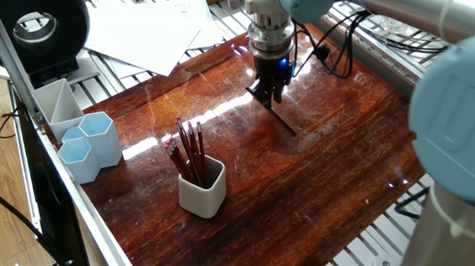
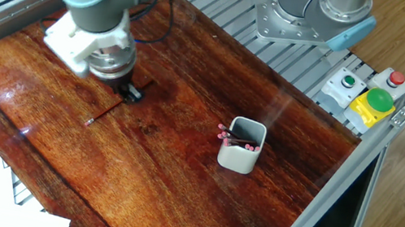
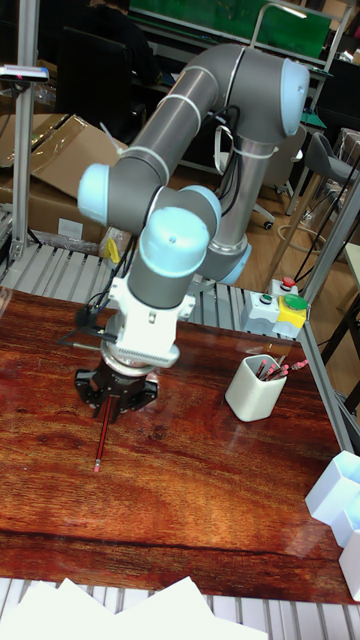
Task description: Put the pen into the pen holder
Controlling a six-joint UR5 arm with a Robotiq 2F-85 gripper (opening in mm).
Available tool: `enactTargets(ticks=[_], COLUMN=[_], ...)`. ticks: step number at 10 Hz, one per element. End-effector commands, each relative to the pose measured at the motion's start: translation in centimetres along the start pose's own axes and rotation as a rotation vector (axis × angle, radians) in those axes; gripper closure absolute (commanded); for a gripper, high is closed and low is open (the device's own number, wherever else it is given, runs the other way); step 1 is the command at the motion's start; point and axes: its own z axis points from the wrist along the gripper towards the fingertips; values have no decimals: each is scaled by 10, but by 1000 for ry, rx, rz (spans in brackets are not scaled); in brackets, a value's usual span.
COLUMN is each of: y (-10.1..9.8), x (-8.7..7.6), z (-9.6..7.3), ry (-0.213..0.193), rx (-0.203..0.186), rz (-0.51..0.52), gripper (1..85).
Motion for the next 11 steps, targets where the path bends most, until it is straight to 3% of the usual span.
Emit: enactTargets(ticks=[1,5,11], y=[0,7,9], x=[-1,3,-4], z=[3,9,21], ry=[40,95,99], rx=[-29,-47,-66], rz=[14,43,51], gripper=[527,547,573])
